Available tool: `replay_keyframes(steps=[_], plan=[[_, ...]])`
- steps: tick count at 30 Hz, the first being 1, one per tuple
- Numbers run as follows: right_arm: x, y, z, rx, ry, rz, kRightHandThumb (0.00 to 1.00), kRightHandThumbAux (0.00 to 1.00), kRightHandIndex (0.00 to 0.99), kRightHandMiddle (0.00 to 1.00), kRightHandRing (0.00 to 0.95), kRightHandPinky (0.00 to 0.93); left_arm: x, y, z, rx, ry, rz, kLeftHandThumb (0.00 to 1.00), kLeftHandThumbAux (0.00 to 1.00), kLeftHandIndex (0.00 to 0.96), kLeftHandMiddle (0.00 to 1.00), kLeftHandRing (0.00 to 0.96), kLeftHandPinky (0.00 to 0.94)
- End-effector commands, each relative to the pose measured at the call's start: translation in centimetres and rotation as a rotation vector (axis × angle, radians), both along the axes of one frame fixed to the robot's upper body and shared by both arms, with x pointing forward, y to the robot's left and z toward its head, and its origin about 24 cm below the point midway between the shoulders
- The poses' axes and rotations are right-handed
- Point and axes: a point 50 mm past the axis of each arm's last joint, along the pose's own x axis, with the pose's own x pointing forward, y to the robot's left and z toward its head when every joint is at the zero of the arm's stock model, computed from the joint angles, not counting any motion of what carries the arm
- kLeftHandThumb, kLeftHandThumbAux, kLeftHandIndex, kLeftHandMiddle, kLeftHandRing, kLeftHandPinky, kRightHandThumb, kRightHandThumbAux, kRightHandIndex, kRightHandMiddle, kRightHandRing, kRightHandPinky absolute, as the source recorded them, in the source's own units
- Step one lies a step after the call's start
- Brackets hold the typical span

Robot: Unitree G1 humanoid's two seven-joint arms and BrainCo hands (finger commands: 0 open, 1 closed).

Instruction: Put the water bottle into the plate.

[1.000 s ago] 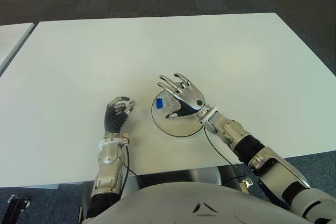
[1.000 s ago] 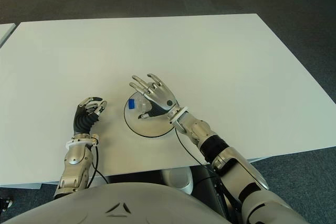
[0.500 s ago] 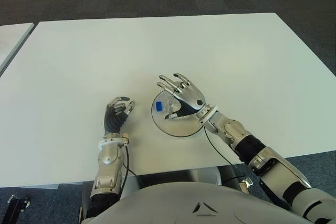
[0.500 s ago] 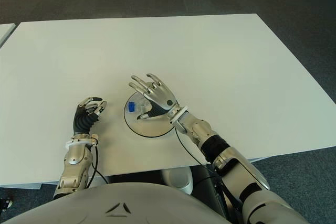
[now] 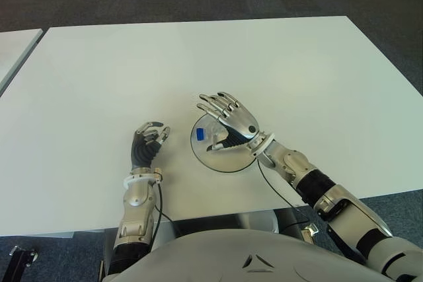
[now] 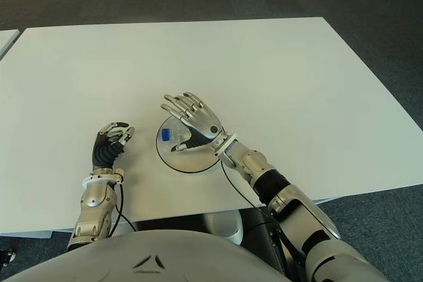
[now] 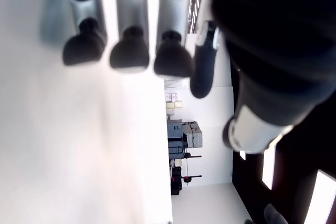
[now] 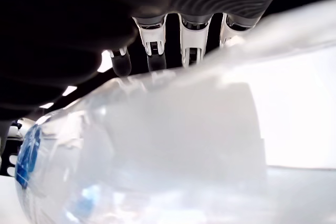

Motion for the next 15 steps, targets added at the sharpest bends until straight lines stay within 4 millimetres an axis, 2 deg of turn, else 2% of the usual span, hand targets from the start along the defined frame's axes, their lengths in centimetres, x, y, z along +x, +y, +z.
replay_keyframes(steps=[1, 15], plan=[[0.09, -0.26, -0.03, 0.013, -0.006, 0.004, 0.0, 0.429, 0.0, 0.0, 0.0, 0.0, -0.12, -0.11, -0.41, -0.009, 0.021, 0.008, 0.701, 0.72, 0.436, 0.852, 0.85, 0.829], [0.14, -0.31, 0.31, 0.05, -0.054, 0.017, 0.0, 0.426, 0.0, 0.0, 0.0, 0.0, -0.16, -0.19, -0.32, -0.019, 0.021, 0.019, 0.702, 0.72, 0.435, 0.849, 0.851, 0.843]])
